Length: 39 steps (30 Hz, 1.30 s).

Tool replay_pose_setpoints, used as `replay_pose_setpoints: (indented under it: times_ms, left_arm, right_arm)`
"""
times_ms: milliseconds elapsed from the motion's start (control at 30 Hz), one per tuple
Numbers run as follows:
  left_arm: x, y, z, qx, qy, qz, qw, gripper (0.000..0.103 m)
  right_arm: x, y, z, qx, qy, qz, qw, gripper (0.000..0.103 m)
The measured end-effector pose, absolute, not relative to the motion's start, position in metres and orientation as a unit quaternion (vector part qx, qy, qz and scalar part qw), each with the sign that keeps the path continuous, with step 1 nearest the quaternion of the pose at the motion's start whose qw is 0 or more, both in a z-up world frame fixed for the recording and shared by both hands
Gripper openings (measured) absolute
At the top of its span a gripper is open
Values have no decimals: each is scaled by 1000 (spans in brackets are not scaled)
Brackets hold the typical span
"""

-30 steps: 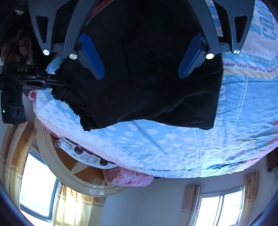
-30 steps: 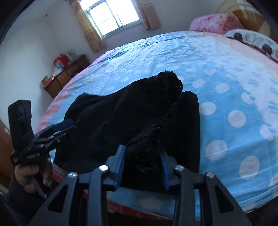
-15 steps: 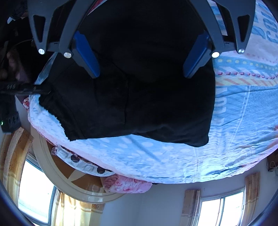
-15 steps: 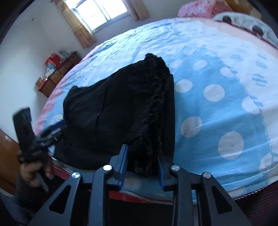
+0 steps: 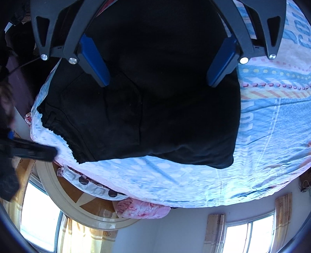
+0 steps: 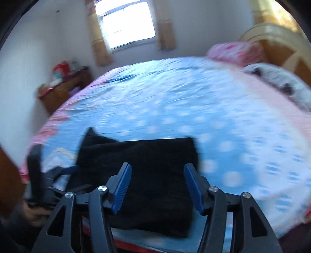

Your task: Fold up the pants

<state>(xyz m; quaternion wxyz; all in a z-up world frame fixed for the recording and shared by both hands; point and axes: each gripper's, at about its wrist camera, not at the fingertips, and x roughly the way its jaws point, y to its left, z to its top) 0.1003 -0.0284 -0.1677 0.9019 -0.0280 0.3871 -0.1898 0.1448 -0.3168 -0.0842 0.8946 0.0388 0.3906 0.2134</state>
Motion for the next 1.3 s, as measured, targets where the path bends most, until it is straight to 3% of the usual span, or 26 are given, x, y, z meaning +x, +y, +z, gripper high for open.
replay_pose_setpoints:
  times_ms: [233, 533, 733, 1033, 1300]
  left_arm:
    - [96, -24, -168, -28, 385, -198, 901, 102]
    - [85, -25, -170, -17, 382, -189, 904, 102]
    - [79, -26, -172, -9, 376, -180, 909, 102]
    - [74, -31, -174, 22, 370, -174, 912, 103]
    - [66, -25, -176, 19, 364, -166, 916, 103]
  right_arm:
    - [208, -307, -147, 40, 481, 188, 855, 59]
    - [210, -308, -144, 17, 502, 191, 843, 59]
    - [191, -283, -105, -11, 452, 214, 866, 59]
    - [238, -251, -145, 23, 518, 264, 813, 59]
    - [227, -202, -94, -38, 503, 324, 801, 59]
